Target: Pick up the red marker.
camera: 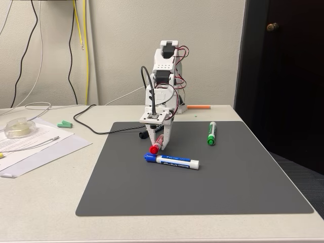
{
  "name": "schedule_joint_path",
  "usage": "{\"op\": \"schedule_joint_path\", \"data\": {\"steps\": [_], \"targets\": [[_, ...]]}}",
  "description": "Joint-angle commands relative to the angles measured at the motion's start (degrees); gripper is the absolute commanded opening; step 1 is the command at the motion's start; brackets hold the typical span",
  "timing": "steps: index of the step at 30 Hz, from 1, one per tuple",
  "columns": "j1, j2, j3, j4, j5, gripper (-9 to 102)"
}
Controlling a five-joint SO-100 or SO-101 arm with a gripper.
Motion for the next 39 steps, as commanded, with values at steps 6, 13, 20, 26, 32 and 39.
{"op": "schedule_joint_path", "data": {"steps": [6, 13, 20, 26, 32, 39], "targets": [[0.18, 1.85, -2.37, -0.97, 0.35, 6], [0.26, 1.76, -2.37, -1.05, 0.26, 5], [0.26, 1.67, -2.37, -1.14, 0.35, 3], [0.18, 2.64, -2.37, -0.44, 2.29, 3], [0.09, 9.23, -2.37, 5.01, 6.77, 3], [-3.52, 18.54, -9.32, 18.98, 21.27, 3]]}}
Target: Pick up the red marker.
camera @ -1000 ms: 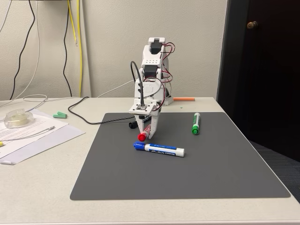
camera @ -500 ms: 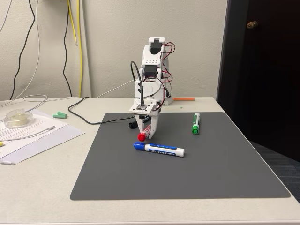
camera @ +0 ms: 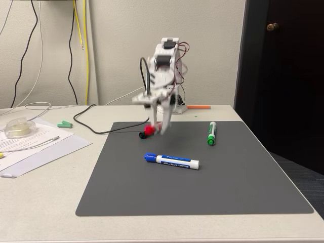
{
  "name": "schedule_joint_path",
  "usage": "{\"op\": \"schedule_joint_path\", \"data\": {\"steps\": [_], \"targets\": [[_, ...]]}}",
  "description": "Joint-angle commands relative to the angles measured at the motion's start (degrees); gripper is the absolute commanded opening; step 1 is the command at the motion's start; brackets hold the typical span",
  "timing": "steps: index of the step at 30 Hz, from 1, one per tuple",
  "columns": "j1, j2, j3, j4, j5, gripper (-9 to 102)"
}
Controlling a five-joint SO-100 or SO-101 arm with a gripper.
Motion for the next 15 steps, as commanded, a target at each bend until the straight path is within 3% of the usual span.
{"op": "schedule_joint_path", "data": {"steps": [1, 4, 15], "targets": [[-1.85, 6.68, -6.68, 6.59, 7.12, 3], [-3.34, 10.72, -9.58, 9.14, 15.03, 3], [-2.99, 31.11, -9.05, 6.59, 47.90, 3]]}}
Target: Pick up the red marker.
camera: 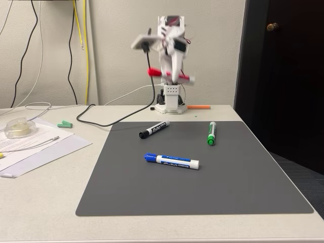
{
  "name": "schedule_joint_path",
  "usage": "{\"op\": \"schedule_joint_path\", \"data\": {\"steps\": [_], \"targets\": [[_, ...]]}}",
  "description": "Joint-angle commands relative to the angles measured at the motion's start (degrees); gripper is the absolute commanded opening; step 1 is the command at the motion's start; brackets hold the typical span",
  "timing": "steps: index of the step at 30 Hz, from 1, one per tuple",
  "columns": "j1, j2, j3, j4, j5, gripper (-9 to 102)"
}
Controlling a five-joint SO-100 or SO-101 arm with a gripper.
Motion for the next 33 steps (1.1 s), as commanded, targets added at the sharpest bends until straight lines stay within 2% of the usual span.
{"op": "schedule_joint_path", "data": {"steps": [1, 10, 15, 22, 33], "targets": [[1.32, 6.42, -2.46, -1.41, 6.24, 3], [1.14, 15.29, -1.49, -0.70, 13.80, 3], [2.46, 25.49, 10.46, -8.09, 18.63, 3], [2.90, 37.71, 25.84, -15.64, 18.63, 3], [4.31, 40.34, 30.15, -19.69, 18.19, 3]]}}
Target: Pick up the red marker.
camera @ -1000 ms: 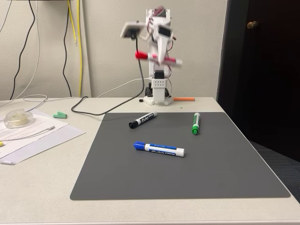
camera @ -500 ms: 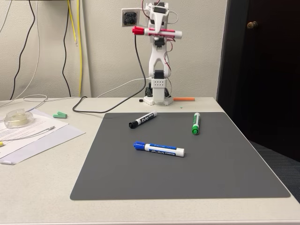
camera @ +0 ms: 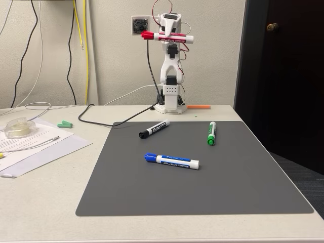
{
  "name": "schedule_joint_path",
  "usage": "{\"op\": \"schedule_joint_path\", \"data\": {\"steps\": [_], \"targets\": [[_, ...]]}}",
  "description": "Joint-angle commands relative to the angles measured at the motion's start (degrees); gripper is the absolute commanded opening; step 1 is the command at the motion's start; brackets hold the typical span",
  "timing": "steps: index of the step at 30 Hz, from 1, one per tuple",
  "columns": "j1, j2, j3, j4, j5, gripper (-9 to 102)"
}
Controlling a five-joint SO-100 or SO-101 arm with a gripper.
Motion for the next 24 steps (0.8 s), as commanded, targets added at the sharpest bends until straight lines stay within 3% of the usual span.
{"op": "schedule_joint_path", "data": {"steps": [1, 24], "targets": [[1.05, 1.76, 0.35, -1.76, -0.44, 3], [-0.18, 2.81, 1.41, -2.11, -0.88, 3]]}}
